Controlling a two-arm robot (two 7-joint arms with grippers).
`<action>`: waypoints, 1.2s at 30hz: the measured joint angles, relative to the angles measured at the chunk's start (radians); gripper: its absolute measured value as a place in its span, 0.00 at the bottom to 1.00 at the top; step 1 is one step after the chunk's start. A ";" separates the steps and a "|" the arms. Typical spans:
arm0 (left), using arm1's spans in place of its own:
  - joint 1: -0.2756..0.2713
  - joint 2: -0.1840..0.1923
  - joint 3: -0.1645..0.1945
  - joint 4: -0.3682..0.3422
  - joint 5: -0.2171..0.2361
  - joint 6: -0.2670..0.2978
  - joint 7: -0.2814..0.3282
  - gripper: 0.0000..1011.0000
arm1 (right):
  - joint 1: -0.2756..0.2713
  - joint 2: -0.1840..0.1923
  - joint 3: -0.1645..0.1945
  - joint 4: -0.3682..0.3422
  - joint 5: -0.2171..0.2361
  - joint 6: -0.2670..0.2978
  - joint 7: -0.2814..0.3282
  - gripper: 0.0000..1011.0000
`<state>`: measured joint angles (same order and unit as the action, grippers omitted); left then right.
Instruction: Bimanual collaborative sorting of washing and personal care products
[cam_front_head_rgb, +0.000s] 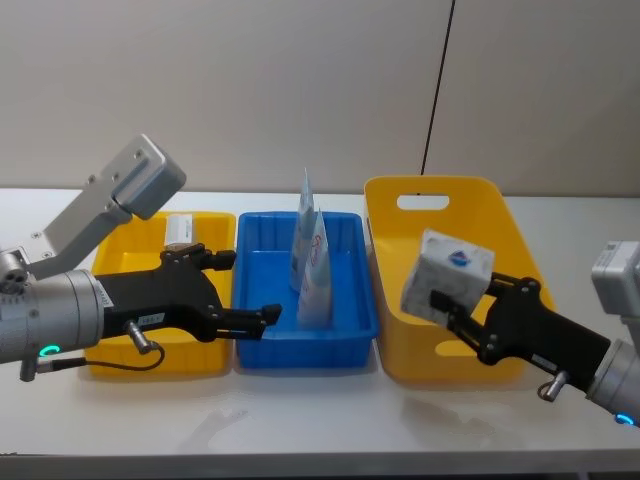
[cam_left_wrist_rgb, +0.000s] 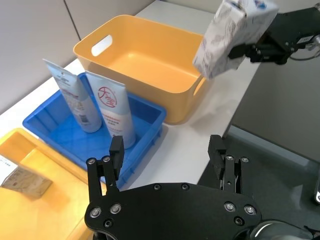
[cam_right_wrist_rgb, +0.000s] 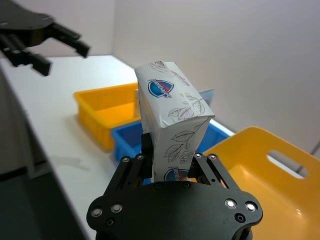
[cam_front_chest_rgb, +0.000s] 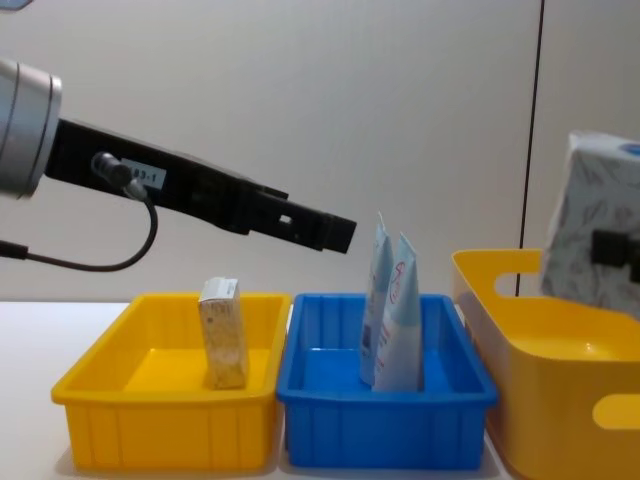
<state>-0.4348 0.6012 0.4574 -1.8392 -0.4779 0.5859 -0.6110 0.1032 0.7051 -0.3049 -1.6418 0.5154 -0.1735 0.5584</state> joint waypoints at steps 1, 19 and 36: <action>-0.001 0.000 0.000 -0.002 0.001 0.006 0.007 0.99 | -0.006 -0.007 0.009 -0.003 -0.001 0.003 -0.020 0.33; -0.004 -0.002 -0.003 -0.014 0.004 0.040 0.046 0.99 | -0.030 -0.109 0.070 -0.024 -0.037 0.096 -0.277 0.33; -0.005 -0.003 -0.003 -0.017 0.005 0.047 0.055 0.99 | 0.050 -0.232 0.055 0.008 -0.105 0.322 -0.519 0.33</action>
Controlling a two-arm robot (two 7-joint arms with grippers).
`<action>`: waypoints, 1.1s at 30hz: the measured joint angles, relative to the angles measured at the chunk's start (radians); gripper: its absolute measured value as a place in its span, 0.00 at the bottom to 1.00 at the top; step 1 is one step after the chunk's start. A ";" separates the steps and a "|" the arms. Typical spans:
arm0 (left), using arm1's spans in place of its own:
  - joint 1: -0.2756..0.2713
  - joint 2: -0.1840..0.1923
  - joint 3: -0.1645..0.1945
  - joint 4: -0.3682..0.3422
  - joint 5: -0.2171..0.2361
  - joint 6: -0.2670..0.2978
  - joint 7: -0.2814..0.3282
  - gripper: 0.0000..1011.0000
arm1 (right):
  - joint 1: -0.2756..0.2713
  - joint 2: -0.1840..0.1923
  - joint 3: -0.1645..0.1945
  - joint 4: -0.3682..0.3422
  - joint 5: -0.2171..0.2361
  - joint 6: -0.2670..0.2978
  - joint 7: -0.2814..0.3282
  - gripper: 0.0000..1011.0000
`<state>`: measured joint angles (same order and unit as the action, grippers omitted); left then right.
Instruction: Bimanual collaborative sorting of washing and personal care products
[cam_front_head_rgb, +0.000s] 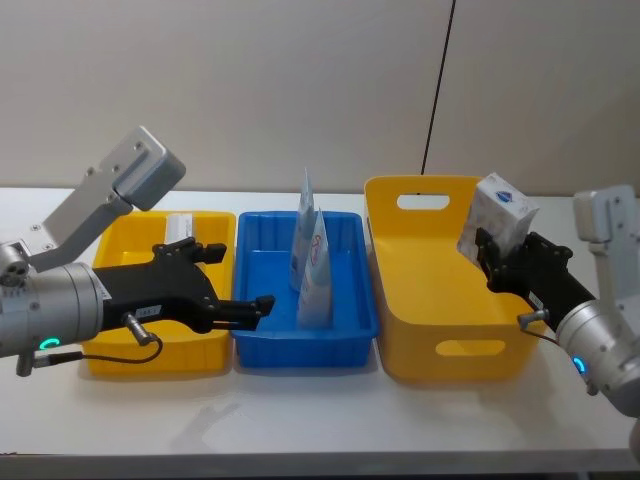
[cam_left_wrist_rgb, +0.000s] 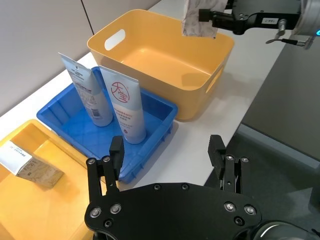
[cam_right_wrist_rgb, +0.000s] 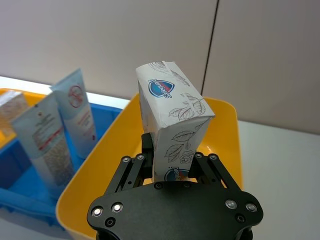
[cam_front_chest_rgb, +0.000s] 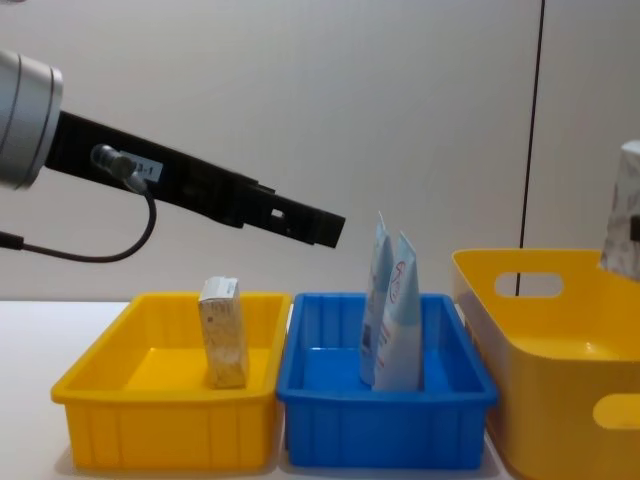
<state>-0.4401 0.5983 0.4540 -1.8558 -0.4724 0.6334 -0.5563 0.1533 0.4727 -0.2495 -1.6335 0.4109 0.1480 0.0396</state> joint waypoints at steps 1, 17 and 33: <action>0.000 0.000 0.000 0.000 0.000 0.000 0.000 0.99 | 0.010 -0.011 -0.004 0.009 -0.005 0.015 -0.014 0.33; 0.000 0.000 0.000 -0.001 0.000 0.002 0.002 0.99 | 0.071 -0.081 -0.029 0.079 -0.045 0.134 -0.101 0.33; 0.000 0.000 0.000 -0.001 0.000 0.002 0.003 0.99 | 0.090 -0.106 -0.038 0.106 -0.060 0.171 -0.124 0.33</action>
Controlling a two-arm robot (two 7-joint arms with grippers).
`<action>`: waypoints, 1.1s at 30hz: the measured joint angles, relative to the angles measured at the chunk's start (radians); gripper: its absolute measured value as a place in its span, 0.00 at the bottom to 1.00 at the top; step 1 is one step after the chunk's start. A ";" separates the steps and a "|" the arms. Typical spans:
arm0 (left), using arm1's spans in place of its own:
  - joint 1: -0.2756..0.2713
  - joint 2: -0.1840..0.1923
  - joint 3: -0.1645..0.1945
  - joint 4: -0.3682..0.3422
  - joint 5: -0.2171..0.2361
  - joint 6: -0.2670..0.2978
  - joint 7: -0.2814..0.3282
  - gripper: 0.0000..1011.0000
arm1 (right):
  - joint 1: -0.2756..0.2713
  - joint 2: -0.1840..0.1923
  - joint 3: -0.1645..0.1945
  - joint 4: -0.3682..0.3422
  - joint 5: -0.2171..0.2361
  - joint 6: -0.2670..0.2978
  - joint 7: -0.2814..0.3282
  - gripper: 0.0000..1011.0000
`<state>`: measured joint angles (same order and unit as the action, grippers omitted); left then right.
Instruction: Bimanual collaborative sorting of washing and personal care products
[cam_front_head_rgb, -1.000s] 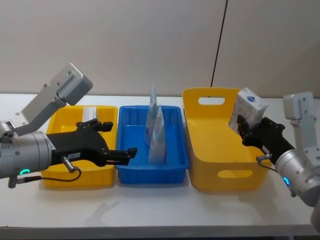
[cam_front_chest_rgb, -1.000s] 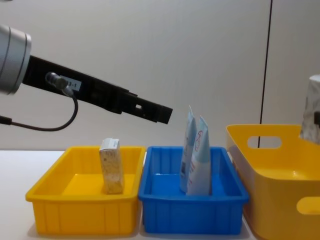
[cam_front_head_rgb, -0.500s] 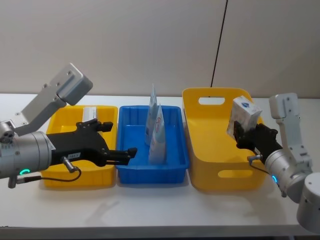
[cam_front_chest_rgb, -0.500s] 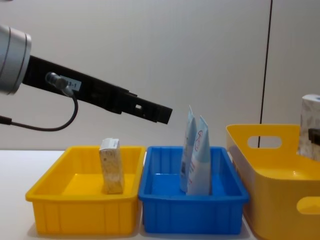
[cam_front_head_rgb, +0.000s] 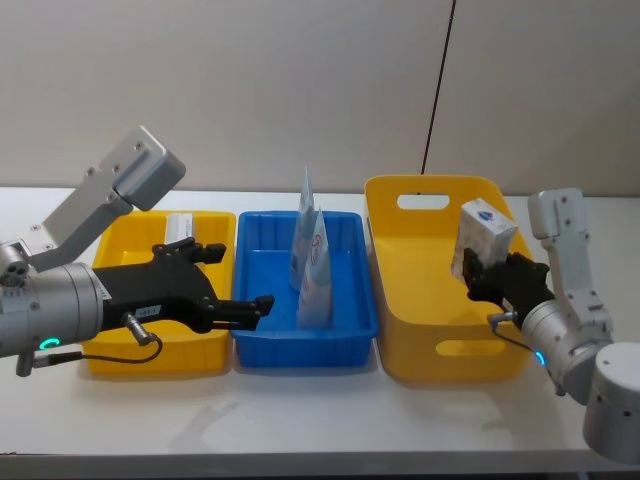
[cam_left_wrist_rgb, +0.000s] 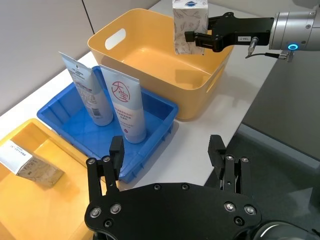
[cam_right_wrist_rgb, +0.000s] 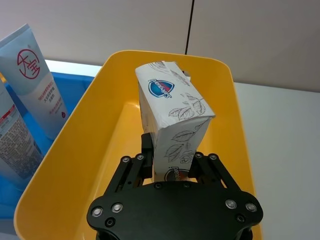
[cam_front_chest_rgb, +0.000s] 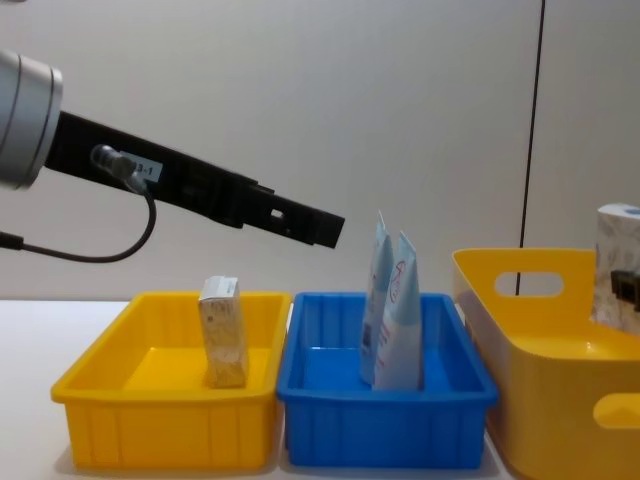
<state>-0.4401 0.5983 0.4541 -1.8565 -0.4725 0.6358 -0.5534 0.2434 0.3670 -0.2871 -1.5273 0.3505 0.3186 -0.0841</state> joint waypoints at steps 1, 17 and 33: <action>0.000 0.000 0.000 0.000 0.000 0.000 0.000 0.99 | 0.001 -0.001 -0.001 0.001 -0.001 0.002 -0.001 0.35; 0.000 0.000 0.000 0.000 0.000 0.000 0.000 0.99 | 0.006 -0.008 -0.003 0.008 -0.005 0.012 -0.007 0.85; 0.000 0.000 0.000 0.000 0.000 0.000 0.000 0.99 | 0.006 -0.009 -0.003 0.008 -0.006 0.014 -0.006 0.99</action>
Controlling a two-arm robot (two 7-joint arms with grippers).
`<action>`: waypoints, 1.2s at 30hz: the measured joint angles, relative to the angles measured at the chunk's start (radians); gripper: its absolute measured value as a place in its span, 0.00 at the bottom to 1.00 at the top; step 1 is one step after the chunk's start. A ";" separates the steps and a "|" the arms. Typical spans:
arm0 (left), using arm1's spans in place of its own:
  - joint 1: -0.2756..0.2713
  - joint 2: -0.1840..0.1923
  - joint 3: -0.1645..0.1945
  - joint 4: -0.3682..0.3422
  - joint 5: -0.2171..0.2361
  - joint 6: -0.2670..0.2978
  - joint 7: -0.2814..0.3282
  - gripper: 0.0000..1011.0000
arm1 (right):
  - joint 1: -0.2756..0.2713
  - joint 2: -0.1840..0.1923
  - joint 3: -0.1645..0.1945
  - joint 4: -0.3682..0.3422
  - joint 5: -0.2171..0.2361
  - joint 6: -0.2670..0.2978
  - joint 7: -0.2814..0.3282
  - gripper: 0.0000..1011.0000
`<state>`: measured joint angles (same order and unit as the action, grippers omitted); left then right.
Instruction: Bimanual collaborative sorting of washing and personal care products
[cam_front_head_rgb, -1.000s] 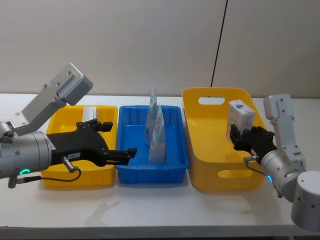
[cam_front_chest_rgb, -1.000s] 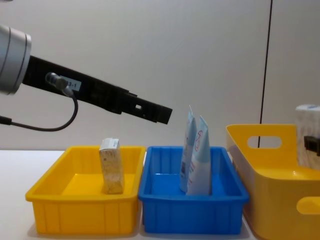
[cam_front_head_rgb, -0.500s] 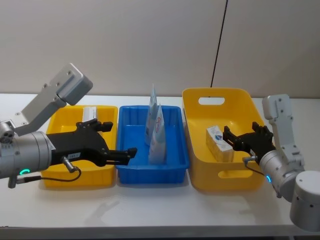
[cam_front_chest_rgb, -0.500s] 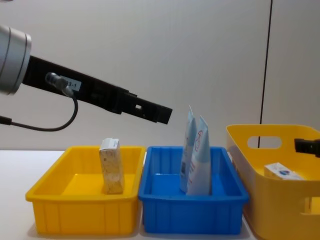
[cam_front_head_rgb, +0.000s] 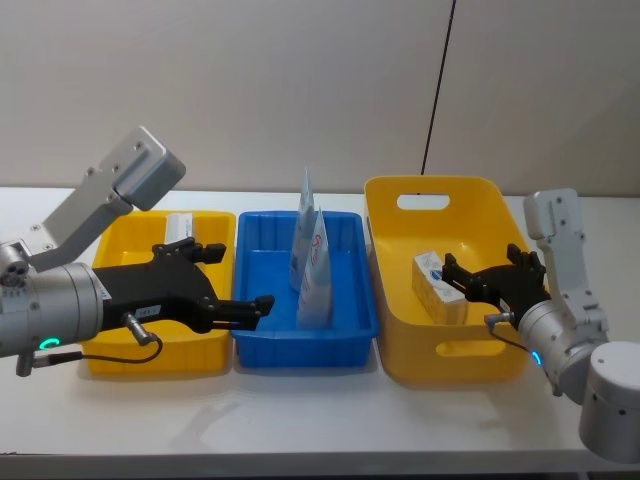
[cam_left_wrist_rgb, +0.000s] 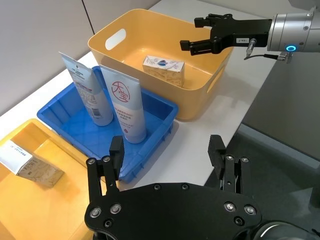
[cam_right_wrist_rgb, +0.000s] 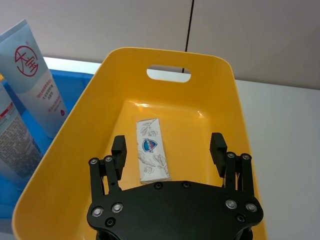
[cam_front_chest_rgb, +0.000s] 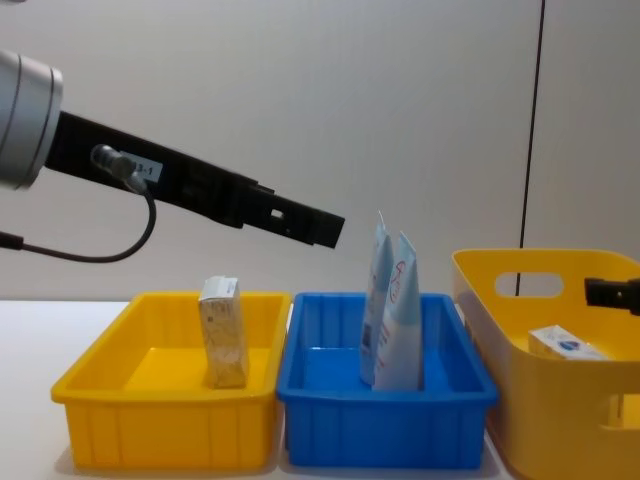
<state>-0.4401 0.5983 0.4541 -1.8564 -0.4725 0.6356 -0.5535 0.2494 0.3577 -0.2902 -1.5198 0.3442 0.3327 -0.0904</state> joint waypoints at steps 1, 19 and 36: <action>0.000 0.000 0.000 0.000 0.000 0.000 0.000 0.99 | -0.001 0.000 0.000 -0.001 0.000 0.000 0.001 0.99; 0.000 0.000 0.000 0.000 0.000 0.000 0.000 0.99 | -0.040 0.008 -0.027 -0.118 0.028 -0.011 0.107 0.99; 0.000 0.000 0.000 0.000 0.000 0.000 0.000 0.99 | -0.040 -0.031 -0.072 -0.166 0.033 0.041 0.140 0.99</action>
<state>-0.4401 0.5983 0.4541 -1.8564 -0.4725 0.6356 -0.5535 0.2099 0.3270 -0.3619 -1.6855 0.3769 0.3736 0.0497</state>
